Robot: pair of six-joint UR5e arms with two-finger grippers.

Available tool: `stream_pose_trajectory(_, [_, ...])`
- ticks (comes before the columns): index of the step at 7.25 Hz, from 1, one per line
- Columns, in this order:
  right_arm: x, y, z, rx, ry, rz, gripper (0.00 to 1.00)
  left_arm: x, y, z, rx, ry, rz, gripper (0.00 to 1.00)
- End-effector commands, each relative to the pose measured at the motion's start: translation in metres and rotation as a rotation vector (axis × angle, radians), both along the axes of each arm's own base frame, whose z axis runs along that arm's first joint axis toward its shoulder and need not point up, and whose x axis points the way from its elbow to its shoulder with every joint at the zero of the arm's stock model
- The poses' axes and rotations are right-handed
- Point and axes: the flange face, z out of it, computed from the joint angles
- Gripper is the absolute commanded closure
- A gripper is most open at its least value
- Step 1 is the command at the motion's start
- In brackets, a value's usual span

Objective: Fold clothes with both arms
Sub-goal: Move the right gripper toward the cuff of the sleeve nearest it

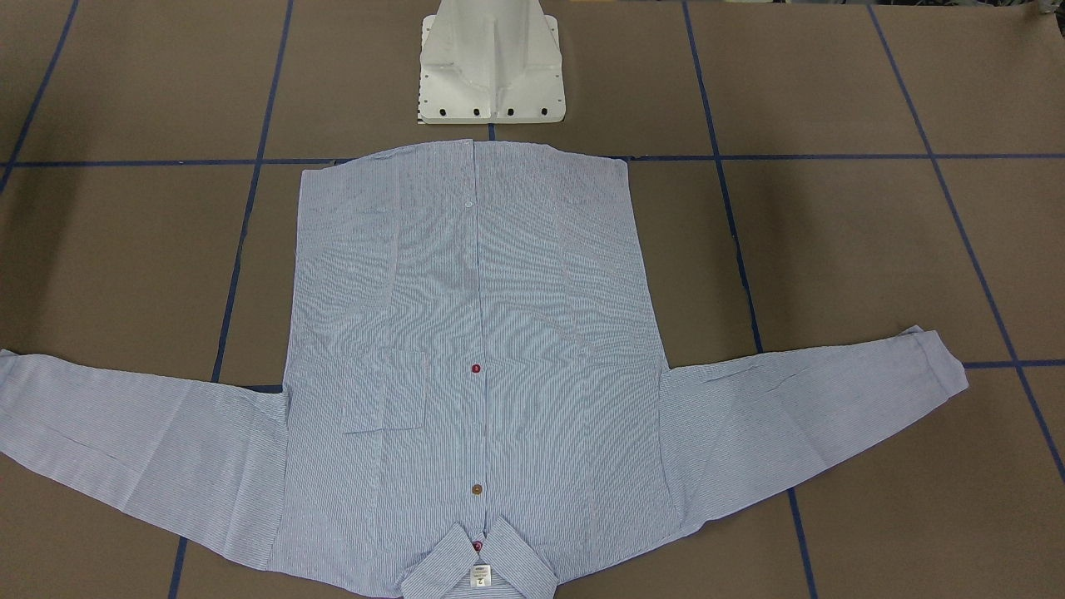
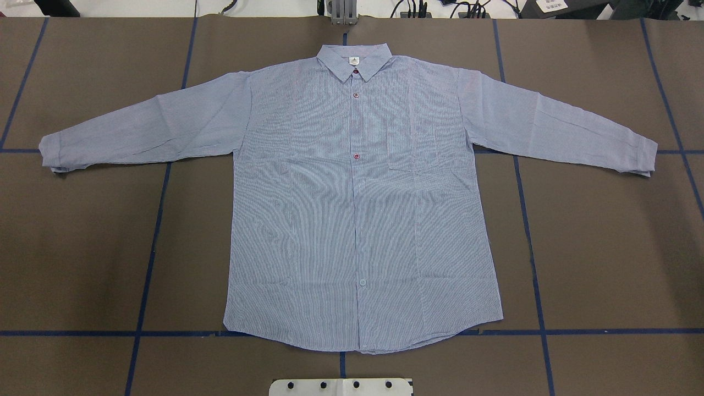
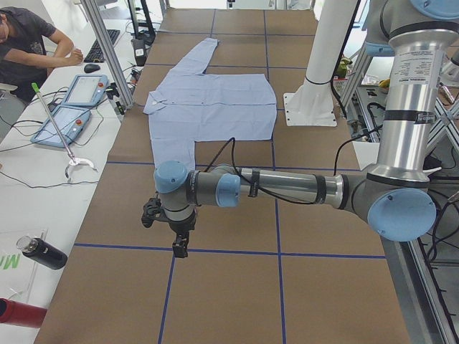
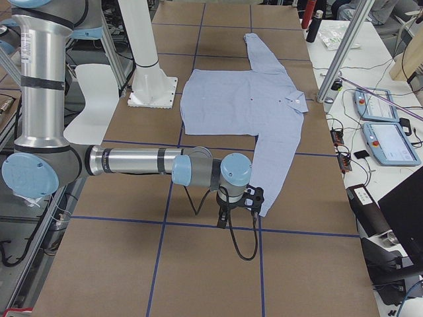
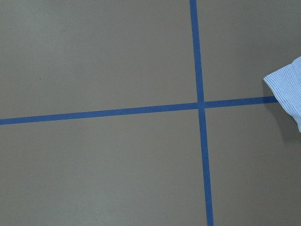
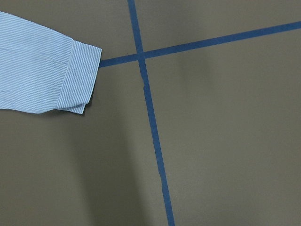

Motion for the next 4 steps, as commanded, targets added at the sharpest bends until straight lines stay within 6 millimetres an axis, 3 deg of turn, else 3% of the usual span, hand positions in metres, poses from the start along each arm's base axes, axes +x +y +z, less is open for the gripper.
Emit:
stream_pose_trajectory(1, [0.0, -0.002, -0.005, 0.009, 0.0, 0.002, 0.0, 0.002, 0.001, -0.001, -0.005, 0.026, 0.0, 0.0])
stream_pose_trajectory(3, [-0.009, -0.009, -0.01, 0.021, 0.006, -0.016, 0.0, 0.003, -0.001, -0.017, 0.031, 0.049, 0.002, 0.0])
stream_pose_trajectory(4, [-0.015, -0.017, -0.014, 0.058, 0.006, -0.029, 0.0, 0.005, -0.008, -0.038, 0.075, 0.053, 0.004, 0.0])
